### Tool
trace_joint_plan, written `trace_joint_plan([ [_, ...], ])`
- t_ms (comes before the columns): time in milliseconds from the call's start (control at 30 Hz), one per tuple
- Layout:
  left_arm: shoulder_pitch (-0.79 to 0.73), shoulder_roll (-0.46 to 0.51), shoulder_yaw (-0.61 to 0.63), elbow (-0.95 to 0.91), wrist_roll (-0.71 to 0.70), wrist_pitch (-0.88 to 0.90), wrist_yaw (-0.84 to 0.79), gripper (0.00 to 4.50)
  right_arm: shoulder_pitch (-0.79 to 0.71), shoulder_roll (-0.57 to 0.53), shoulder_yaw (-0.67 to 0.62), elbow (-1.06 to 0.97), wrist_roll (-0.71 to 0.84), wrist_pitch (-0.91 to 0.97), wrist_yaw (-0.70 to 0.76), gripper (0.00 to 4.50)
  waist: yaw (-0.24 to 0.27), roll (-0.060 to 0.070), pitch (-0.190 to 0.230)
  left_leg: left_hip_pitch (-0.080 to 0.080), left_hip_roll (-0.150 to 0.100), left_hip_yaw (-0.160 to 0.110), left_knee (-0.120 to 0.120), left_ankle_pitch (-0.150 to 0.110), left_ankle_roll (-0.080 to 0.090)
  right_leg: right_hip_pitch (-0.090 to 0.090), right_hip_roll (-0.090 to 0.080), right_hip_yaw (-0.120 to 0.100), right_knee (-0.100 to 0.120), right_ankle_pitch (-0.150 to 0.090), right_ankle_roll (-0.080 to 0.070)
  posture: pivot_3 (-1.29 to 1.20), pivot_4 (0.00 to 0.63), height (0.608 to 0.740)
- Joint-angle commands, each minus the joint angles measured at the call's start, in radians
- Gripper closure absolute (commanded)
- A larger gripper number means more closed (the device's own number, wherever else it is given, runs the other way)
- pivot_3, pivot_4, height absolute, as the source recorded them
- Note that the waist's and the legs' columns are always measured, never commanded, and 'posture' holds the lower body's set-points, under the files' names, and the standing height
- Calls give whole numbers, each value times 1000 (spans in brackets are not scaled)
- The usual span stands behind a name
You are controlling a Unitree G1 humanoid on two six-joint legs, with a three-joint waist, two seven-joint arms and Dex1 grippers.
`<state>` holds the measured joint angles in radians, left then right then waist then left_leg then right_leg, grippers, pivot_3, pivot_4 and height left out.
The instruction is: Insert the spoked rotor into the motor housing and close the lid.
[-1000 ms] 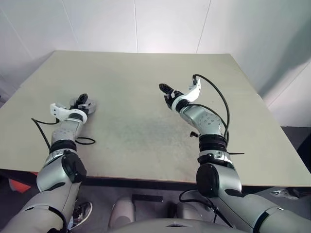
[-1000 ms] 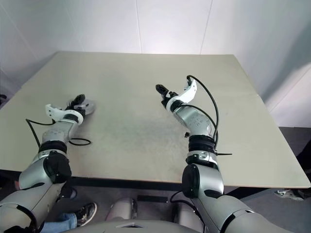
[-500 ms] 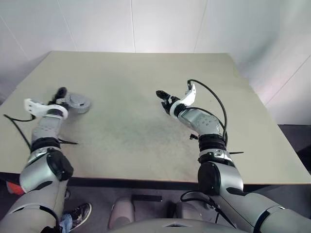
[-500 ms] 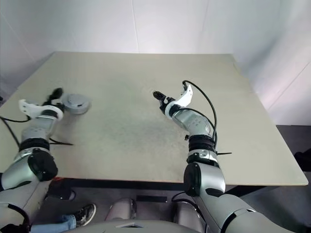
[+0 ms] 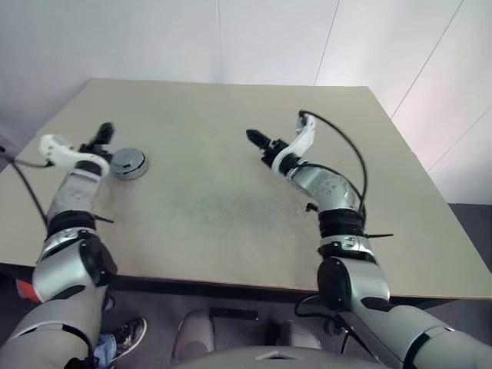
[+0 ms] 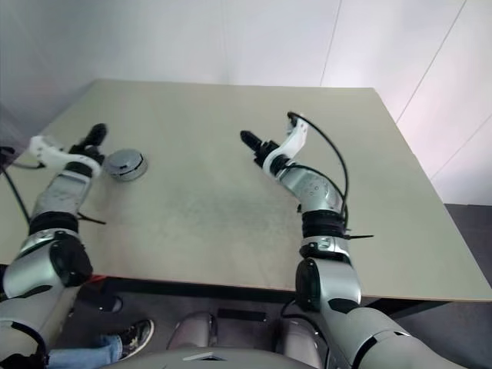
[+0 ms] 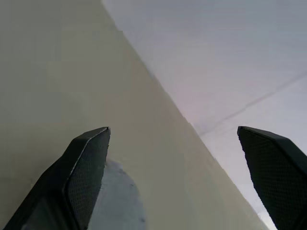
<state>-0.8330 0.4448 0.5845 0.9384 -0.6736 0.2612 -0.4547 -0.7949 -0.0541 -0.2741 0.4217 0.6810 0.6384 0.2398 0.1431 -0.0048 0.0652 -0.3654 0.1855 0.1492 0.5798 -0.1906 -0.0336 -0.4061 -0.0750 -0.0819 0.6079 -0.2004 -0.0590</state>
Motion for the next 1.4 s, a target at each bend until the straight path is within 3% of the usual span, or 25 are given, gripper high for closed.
trace_joint_plan([
  [33,16,-39,-144,-180,78,12,-100,22,45,-113,128,-130,-121,-72,153,753,2,0,0,0,0,0,0,0,0,0,0,0,0,0,0,0,0,740],
  [133,79,-94,-329,-334,182,19,-166,22,123,-272,270,-201,-255,-99,276,753,3,0,0,1,0,0,0,0,0,1,0,0,0,0,0,0,0,740],
  [233,135,-115,-472,-440,278,-9,-219,22,175,-384,302,-202,-342,-171,333,753,1,0,0,-2,0,0,-1,0,0,1,0,0,0,0,0,0,0,740],
  [367,150,-133,-546,-451,390,-145,-196,22,222,-485,332,-119,-493,-276,309,753,-3,0,0,-1,1,1,1,0,1,1,1,0,1,0,1,0,0,740],
  [533,118,-157,-537,-390,432,-248,-160,22,224,-497,250,-125,-462,-279,333,753,-12,0,0,-1,0,1,2,0,1,1,1,1,1,-2,-4,0,0,740],
  [833,128,-181,-553,-319,480,-382,-183,22,191,-494,211,-93,-479,-301,336,753,-15,1,0,-1,0,1,4,0,3,1,1,1,2,-1,-6,0,0,740],
  [1000,178,-203,-578,-387,447,-302,-272,22,163,-497,234,-40,-505,-327,368,753,-16,1,0,-1,1,1,6,-1,5,1,1,1,2,-1,-6,0,0,740],
  [1200,232,-201,-611,-491,411,-180,-383,22,223,-510,240,-168,-415,-286,562,753,-14,1,0,-2,3,1,16,-5,10,1,1,0,5,-1,-6,0,0,740],
  [1400,259,-203,-614,-517,415,-151,-396,22,254,-504,253,-198,-440,-305,602,753,-15,1,0,0,3,1,18,-5,10,4,0,1,8,-1,-7,0,0,740],
])
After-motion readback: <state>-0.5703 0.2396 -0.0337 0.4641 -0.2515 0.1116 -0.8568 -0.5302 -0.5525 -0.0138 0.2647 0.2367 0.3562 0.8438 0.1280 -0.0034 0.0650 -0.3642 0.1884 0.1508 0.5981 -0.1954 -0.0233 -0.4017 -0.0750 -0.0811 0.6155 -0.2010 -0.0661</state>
